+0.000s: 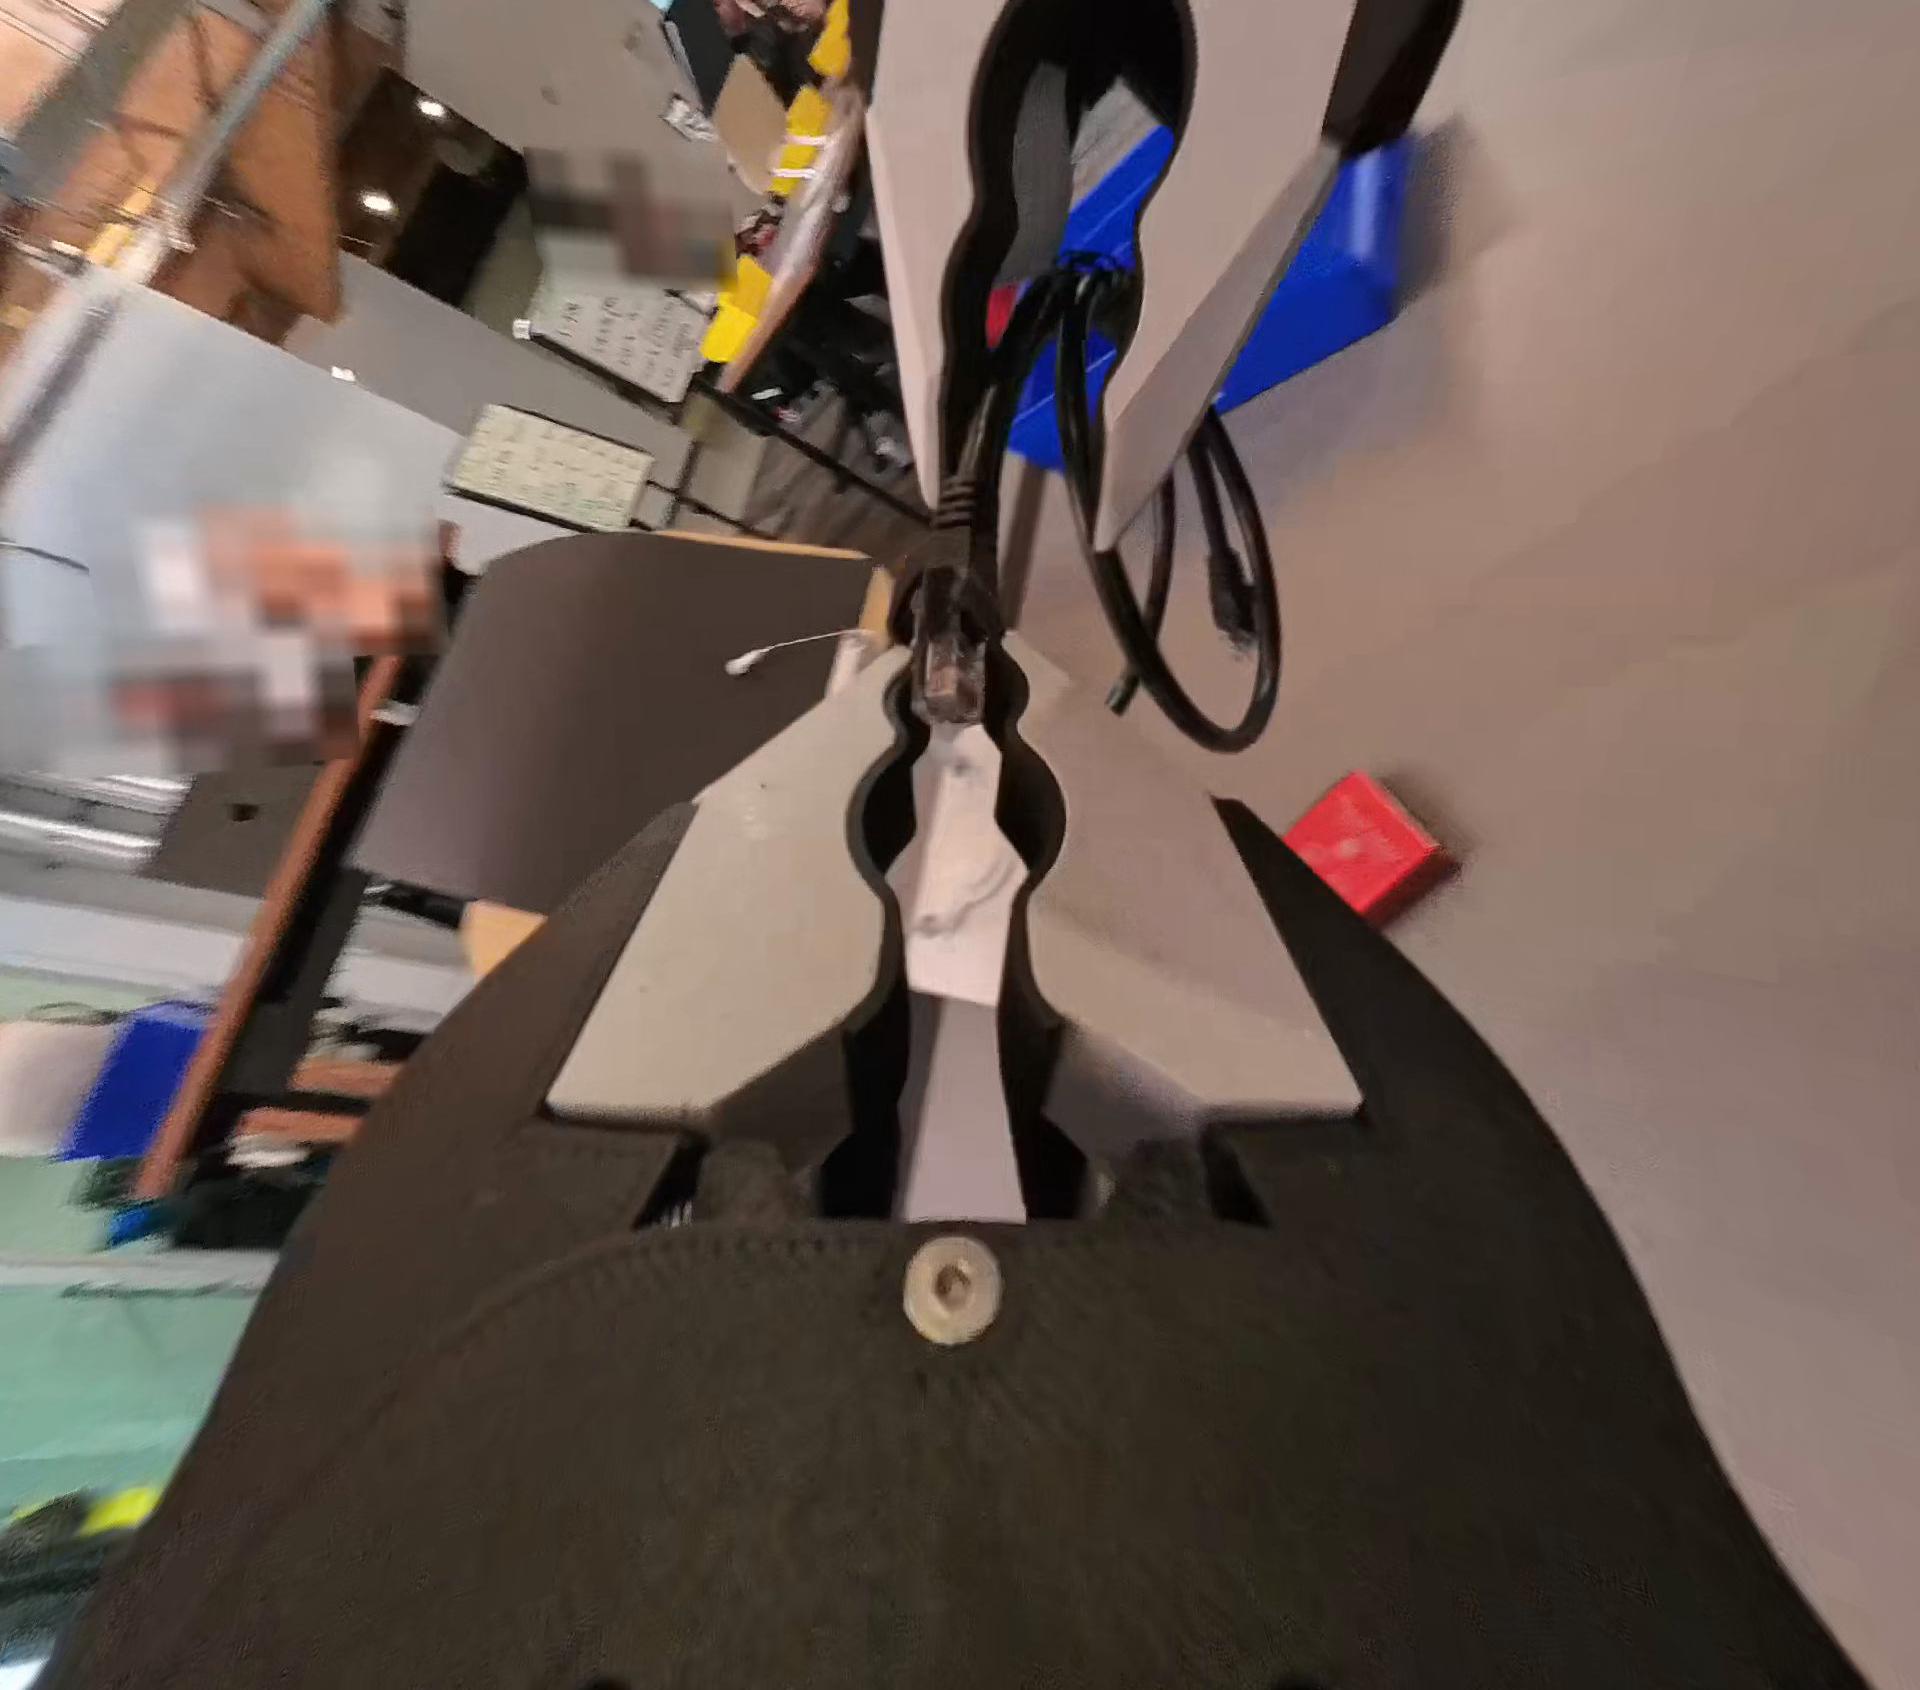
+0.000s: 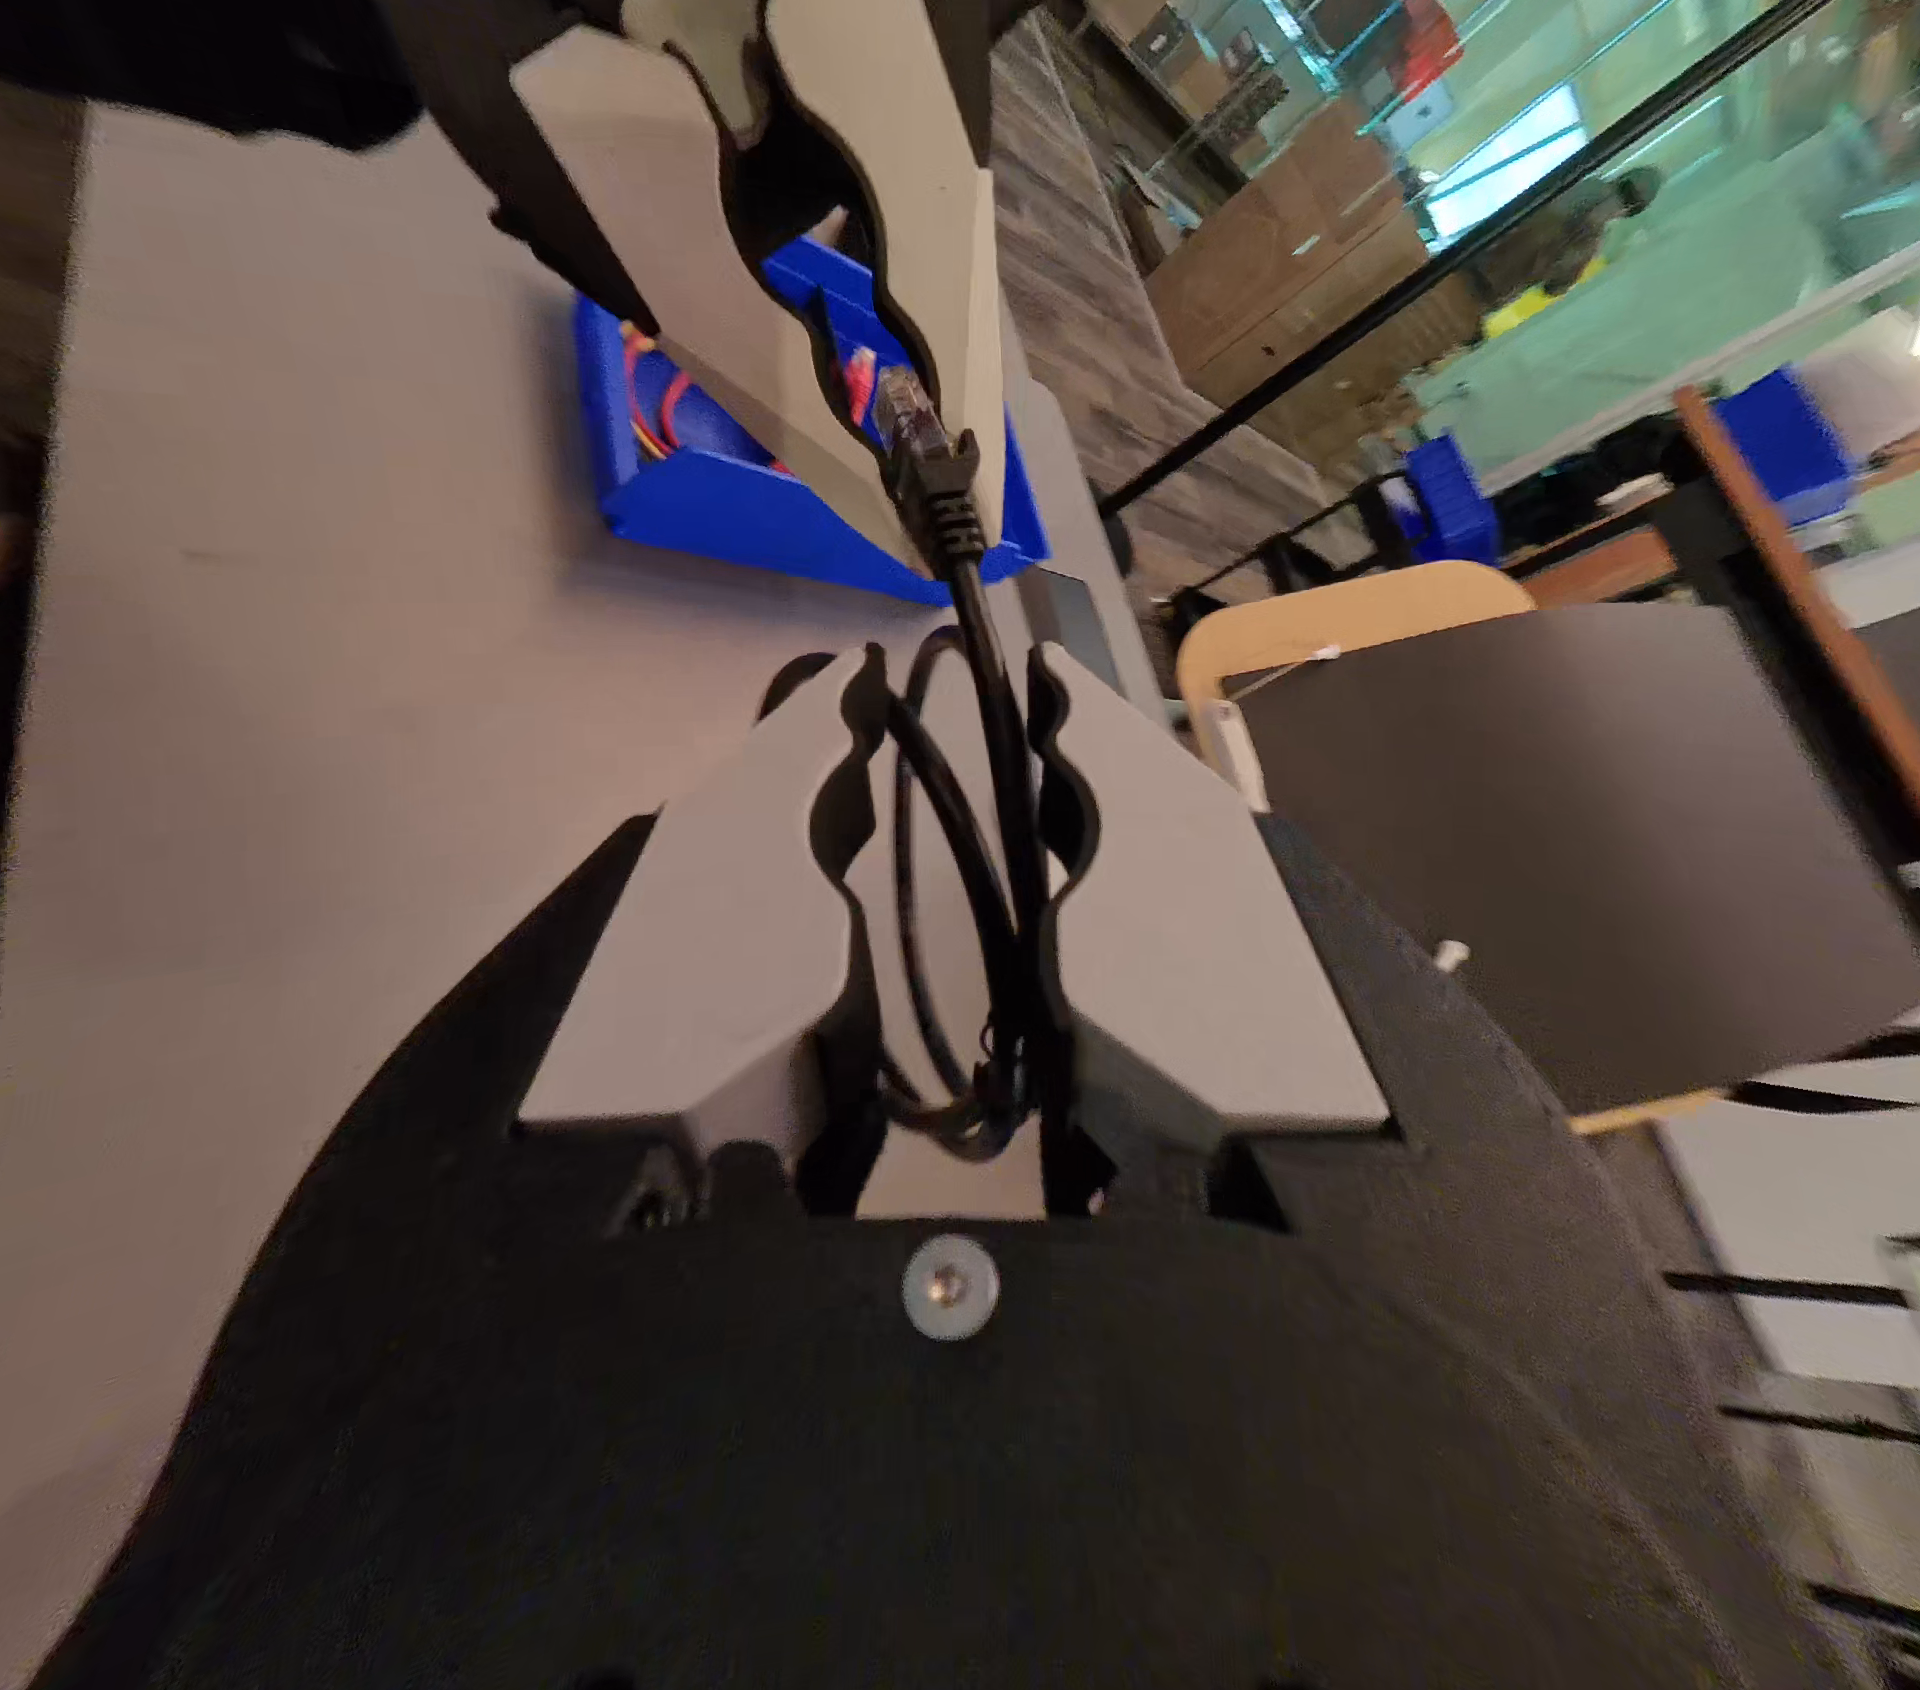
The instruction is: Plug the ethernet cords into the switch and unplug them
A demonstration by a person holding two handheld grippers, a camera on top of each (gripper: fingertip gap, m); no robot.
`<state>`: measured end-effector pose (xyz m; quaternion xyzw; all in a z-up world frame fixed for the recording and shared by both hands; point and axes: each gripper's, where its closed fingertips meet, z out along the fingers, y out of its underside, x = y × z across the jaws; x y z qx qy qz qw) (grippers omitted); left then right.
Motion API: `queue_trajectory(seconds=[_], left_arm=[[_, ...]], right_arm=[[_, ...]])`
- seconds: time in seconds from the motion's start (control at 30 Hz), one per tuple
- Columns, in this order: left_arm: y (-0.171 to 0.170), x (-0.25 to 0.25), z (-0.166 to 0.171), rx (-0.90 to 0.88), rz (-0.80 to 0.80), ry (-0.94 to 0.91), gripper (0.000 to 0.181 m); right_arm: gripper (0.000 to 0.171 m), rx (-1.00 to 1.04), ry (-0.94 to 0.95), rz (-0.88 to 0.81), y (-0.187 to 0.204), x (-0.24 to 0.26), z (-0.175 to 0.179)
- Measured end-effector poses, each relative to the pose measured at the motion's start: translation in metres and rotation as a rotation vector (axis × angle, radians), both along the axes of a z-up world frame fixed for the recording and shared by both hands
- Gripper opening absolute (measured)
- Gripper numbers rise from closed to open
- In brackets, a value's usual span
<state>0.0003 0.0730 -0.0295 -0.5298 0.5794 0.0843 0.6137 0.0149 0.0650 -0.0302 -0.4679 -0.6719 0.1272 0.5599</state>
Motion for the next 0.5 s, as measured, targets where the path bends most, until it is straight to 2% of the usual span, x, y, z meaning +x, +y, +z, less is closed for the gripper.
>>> queue_trajectory(seconds=[0.1,0.17,0.23,0.3,0.33,0.47,0.5], left_arm=[[0.0,-0.001,0.003,0.102,0.047,0.07,0.005],[-0.002,0.002,0.003,0.106,0.038,0.072,0.005],[-0.004,0.004,0.002,0.109,0.028,0.083,0.004],[-0.005,0.006,-0.001,0.101,0.019,0.093,0.005],[-0.005,0.006,-0.002,0.093,0.016,0.094,0.006],[-0.005,0.004,-0.008,-0.084,-0.008,0.024,0.019],[-0.007,0.004,-0.01,-0.126,-0.025,0.016,0.03]], right_arm=[[0.034,-0.109,0.038,0.04,-0.004,0.0,0.002],[0.032,-0.117,0.047,0.042,-0.003,0.001,0.002],[0.024,-0.106,0.05,0.043,-0.003,0.0,0.002],[0.006,-0.059,0.033,0.032,-0.001,0.001,0.0],[0.005,-0.037,0.017,0.032,-0.001,0.002,-0.003],[0.002,0.105,-0.032,-0.01,0.0,0.0,-0.003],[0.001,0.151,-0.051,-0.033,0.002,0.0,-0.003]])
